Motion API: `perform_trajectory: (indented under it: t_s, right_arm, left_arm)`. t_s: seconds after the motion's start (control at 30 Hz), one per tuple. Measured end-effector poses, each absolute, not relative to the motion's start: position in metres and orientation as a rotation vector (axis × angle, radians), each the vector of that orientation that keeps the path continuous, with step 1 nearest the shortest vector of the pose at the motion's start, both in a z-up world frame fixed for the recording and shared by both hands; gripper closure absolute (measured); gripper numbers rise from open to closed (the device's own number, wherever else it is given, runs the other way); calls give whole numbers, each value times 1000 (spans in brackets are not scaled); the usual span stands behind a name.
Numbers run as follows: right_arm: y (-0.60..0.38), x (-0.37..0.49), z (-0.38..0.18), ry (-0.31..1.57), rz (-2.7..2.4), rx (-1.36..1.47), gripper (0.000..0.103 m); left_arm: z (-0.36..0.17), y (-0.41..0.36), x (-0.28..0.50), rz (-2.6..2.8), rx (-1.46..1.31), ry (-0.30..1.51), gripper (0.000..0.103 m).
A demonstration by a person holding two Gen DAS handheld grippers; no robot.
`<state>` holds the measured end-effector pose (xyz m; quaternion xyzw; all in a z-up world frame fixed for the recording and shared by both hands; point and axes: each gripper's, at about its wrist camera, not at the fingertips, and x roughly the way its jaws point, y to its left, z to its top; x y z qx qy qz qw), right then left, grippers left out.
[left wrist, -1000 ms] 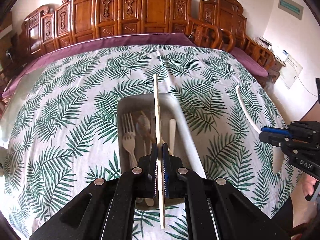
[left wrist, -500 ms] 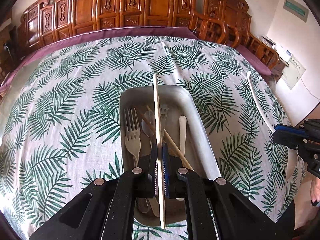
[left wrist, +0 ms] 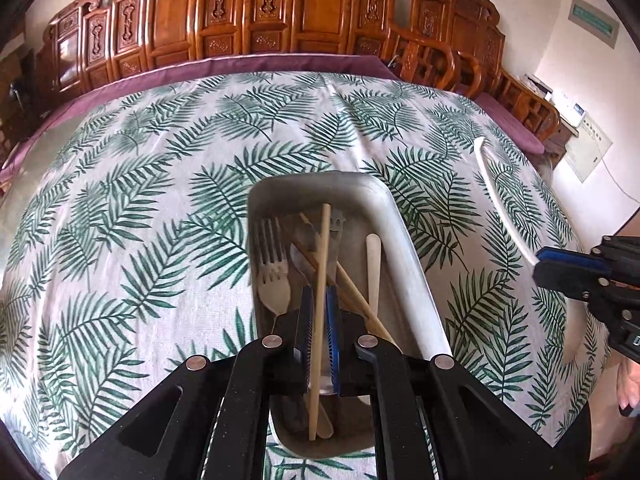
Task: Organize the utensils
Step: 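Carry the chopstick into the grey tray with the left gripper and release, then lower the white ladle spoon into the tray with the right gripper and release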
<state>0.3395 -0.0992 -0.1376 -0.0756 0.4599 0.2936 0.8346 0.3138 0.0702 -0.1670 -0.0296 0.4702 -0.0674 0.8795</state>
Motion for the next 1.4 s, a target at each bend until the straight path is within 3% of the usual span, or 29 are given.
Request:
perform_trajectory:
  t_s: [0.1,0.2,0.3,0.37,0.43,0.5,0.6,0.8,0.9,1.4]
  right_arm:
    - [-90,341,-139,975,637,-148,92]
    - [-78,343,-141,978,652,-139,92]
    - [-66,346,-144,986,666,-128,92]
    - [-57,348,-146,991,673,-123,92]
    - [-47,351,-148,996,680,-118,92]
    - [-36,353,-152,1001,681,-123,92]
    - [-23,355,-157,1006,683,-130,92]
    - [-7,361,-174,1035,675,-114,92]
    - [-1,366,-182,1051,664,-108,92]
    - [7,384,-204,1086,603,-128,92]
  left_arm:
    - [-160,76,309,-132,-58,964,96]
    - [-153,83,303,-118,-57,943,84]
    - [-146,92,297,-102,-54,923,83]
    - [-141,100,293,-94,-54,906,77]
    - [-140,107,291,-81,-47,890,61]
    - [-140,115,288,-71,-46,884,59]
    - [-140,127,281,-58,-55,870,33]
    - [-141,138,271,-49,-30,859,32]
    - [-140,143,266,-44,-26,848,18]
    - [-146,149,261,-31,-32,861,17]
